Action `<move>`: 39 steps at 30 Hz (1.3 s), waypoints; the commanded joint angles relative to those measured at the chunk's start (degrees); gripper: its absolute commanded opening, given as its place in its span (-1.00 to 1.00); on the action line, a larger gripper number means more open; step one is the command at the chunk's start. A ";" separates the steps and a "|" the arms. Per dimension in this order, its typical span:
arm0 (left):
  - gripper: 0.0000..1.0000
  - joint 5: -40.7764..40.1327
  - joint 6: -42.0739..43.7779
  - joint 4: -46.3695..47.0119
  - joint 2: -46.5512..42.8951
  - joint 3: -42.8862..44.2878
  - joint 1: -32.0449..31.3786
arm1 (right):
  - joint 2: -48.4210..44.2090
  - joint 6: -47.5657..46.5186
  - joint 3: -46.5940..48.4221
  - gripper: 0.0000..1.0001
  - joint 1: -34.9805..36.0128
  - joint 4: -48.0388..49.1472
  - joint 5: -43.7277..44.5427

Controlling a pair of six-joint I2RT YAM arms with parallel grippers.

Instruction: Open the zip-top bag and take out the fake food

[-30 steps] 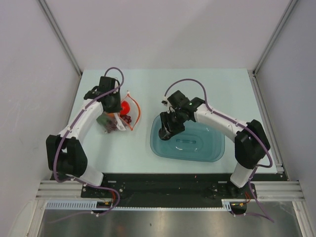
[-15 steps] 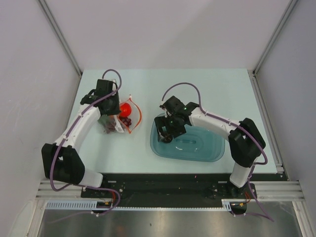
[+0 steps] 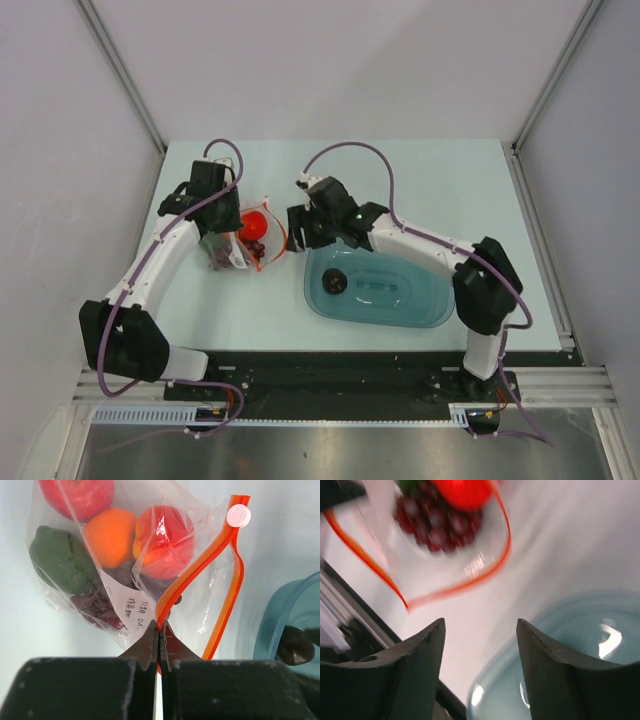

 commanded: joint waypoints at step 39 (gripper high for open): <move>-1.00 6.32 -2.15 2.97 -5.63 -4.34 0.04 | 35.83 28.94 32.09 0.81 1.28 20.51 4.54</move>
